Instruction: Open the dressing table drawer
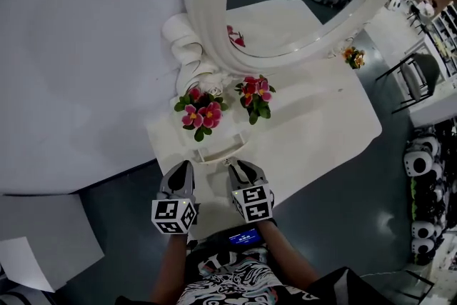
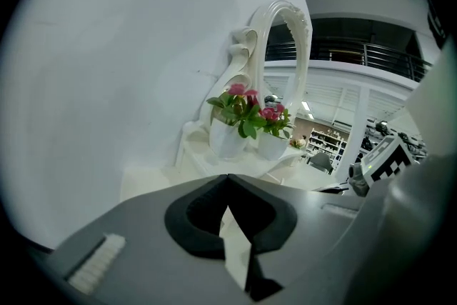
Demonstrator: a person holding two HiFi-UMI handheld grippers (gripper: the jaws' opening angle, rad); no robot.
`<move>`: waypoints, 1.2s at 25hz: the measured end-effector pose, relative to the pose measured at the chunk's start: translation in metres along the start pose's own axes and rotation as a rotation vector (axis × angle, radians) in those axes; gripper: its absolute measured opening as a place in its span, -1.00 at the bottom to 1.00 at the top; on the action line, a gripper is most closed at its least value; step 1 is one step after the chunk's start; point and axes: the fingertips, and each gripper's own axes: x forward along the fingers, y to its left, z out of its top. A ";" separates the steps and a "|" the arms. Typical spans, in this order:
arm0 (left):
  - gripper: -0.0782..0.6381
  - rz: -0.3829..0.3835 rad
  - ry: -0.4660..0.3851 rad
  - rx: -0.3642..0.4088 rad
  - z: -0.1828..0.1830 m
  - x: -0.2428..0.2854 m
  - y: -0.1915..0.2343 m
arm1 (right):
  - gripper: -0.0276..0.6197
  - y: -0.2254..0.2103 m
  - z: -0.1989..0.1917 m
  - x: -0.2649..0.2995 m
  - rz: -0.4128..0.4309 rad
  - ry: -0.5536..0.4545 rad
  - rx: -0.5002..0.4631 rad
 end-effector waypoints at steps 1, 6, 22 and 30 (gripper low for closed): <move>-0.78 -0.003 -0.006 0.007 0.003 -0.002 -0.002 | -0.68 -0.002 0.004 -0.006 -0.014 -0.016 0.003; -0.78 -0.031 -0.039 0.041 0.022 -0.014 -0.018 | -0.91 0.000 0.022 -0.032 -0.029 -0.081 -0.002; -0.78 -0.067 -0.117 0.076 0.059 -0.040 -0.042 | -0.91 0.013 0.052 -0.078 -0.036 -0.189 -0.017; -0.78 -0.065 -0.107 0.075 0.054 -0.038 -0.038 | -0.91 0.013 0.049 -0.073 -0.032 -0.171 -0.032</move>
